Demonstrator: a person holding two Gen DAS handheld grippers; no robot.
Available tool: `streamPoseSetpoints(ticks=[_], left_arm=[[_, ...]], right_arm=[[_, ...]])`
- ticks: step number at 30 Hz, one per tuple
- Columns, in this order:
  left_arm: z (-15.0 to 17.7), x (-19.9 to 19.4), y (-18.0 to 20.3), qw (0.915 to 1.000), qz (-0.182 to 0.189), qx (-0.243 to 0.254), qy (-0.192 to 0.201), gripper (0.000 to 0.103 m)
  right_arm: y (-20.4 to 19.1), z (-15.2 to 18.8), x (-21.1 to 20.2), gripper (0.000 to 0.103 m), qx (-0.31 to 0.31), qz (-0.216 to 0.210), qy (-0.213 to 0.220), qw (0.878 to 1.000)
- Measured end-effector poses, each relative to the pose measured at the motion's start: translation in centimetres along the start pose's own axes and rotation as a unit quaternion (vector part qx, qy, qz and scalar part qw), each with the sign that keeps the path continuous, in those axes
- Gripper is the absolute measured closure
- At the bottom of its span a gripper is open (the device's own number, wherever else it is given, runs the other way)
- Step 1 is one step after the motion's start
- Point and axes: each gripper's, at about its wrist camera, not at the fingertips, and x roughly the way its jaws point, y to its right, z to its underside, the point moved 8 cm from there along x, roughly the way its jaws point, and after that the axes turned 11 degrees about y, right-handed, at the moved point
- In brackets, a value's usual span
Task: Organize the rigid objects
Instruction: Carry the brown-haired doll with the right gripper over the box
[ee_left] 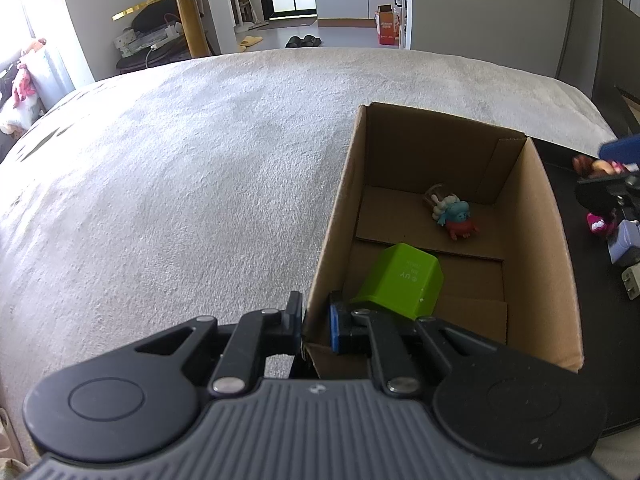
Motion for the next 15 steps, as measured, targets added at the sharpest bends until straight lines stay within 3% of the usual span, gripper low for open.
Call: streamPoseSetpoints(ticks=[15], left_arm=[[0.0,0.2,-0.3,0.9999,0.007,-0.012,0.001,0.091]], right_arm=[[-3.3,-2.5,2.4,0.059,-0.063,-0.018,0.006,0.998]])
